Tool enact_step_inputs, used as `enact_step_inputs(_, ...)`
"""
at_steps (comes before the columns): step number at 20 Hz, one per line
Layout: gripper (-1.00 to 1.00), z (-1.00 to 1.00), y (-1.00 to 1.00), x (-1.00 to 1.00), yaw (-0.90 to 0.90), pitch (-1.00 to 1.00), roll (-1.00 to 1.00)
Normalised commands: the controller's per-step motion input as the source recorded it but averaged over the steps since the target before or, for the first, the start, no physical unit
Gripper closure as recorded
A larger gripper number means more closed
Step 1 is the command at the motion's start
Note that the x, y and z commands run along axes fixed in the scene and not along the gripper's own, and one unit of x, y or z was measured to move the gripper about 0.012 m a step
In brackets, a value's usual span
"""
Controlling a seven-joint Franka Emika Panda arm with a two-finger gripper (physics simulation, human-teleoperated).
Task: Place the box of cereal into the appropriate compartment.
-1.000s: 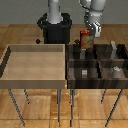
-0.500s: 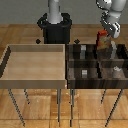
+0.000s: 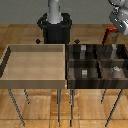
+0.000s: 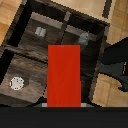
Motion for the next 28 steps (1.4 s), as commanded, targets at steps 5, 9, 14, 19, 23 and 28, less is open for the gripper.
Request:
enact_step_inputs(5,1.00,-0.40,0.00,-0.40,0.00,0.00,0.00)
enact_step_inputs(9,1.00,-1.00,0.00,0.00,0.00,0.00,0.00)
enact_step_inputs(14,1.00,-1.00,0.00,0.00,0.00,0.00,0.00)
enact_step_inputs(19,1.00,-1.00,0.00,0.00,0.00,0.00,0.00)
enact_step_inputs(23,-1.00,0.00,0.00,0.00,0.00,0.00,0.00)
enact_step_inputs(28,-1.00,0.00,0.00,0.00,0.00,0.00,0.00)
